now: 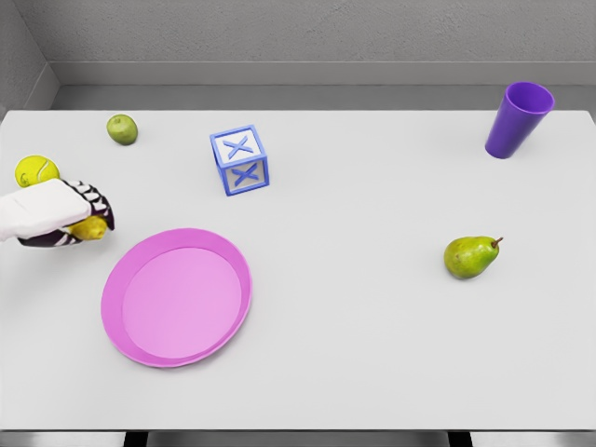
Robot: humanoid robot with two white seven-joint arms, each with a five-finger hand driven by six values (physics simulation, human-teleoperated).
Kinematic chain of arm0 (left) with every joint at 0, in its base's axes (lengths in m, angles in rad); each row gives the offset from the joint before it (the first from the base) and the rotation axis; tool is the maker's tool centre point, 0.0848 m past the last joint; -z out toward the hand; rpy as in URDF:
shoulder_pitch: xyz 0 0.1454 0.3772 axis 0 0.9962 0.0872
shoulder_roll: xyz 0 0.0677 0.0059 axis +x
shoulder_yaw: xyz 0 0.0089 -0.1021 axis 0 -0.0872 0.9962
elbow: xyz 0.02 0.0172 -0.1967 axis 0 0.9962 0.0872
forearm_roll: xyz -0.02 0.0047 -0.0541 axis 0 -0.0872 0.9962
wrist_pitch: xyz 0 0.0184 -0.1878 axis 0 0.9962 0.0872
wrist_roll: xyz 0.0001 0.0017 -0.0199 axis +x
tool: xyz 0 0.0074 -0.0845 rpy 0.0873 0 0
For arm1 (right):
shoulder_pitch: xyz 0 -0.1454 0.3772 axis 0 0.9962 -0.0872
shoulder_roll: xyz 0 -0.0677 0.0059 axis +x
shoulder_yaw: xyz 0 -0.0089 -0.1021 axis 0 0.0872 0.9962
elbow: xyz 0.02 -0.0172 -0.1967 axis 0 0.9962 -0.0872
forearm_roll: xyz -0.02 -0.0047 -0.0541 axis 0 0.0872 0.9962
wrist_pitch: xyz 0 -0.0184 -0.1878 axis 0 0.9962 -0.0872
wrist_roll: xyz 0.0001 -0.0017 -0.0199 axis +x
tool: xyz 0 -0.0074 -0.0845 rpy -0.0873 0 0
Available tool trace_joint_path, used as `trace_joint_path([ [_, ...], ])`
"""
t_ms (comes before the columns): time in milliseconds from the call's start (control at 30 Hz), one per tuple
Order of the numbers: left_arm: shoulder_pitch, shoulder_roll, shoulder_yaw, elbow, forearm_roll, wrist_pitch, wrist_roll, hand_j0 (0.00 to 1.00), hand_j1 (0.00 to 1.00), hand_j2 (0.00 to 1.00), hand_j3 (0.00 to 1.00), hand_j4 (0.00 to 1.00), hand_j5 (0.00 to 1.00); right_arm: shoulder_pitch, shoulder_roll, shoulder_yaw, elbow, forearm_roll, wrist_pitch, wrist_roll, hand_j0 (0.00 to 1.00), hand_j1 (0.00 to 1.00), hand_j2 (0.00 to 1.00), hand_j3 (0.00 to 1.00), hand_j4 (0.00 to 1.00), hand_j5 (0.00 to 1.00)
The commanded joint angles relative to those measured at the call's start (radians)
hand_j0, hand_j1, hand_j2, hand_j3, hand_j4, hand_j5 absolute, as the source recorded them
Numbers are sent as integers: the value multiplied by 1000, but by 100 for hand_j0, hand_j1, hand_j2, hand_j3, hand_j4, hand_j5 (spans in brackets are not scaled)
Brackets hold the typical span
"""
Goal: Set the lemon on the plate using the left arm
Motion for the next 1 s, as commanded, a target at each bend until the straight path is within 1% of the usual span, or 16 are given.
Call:
trace_joint_path([
  [0, 2, 2, -1, -19, 38, 2, 0, 53, 53, 53, 53, 53, 53, 0, 0, 1, 0, 0, 0, 0, 100, 100, 100, 100, 100, 100],
  [33, 2, 2, -2, -27, 40, 2, 2, 53, 53, 53, 53, 53, 53, 0, 0, 0, 0, 0, 0, 0, 100, 100, 100, 100, 100, 100],
  [100, 9, 10, -4, -67, 63, 2, 2, 53, 53, 53, 53, 53, 53, 0, 0, 0, 0, 0, 0, 0, 100, 100, 100, 100, 100, 100],
  [300, 21, 10, -18, -88, 67, 2, 2, 53, 53, 53, 53, 53, 53, 0, 0, 0, 0, 0, 0, 0, 100, 100, 100, 100, 100, 100],
  [333, 35, 10, -19, -103, 67, 2, 2, 53, 53, 53, 53, 53, 53, 0, 0, 0, 0, 0, 0, 0, 100, 100, 100, 100, 100, 100],
  [400, 41, 7, -44, -128, 67, 2, 0, 53, 53, 53, 53, 53, 53, 0, 0, 0, 0, 0, 0, 0, 100, 100, 100, 100, 100, 100],
  [700, 41, 10, -47, -168, 93, 2, 0, 53, 53, 53, 53, 53, 53, 0, 0, 0, 0, 0, 0, 0, 100, 100, 100, 100, 100, 100],
  [833, 40, 7, -64, -180, 93, 2, 0, 53, 53, 53, 53, 53, 53, 0, 0, 1, 0, 0, 0, 0, 100, 100, 100, 100, 100, 100],
  [900, 40, 2, -88, -194, 92, 2, 0, 53, 53, 53, 53, 53, 53, 0, 0, 0, 0, 0, 0, 0, 100, 100, 100, 100, 100, 100],
  [967, 40, 2, -91, -199, 93, 2, 0, 53, 53, 53, 53, 53, 53, 0, 0, 0, 0, 0, 0, 0, 100, 100, 100, 100, 100, 100],
])
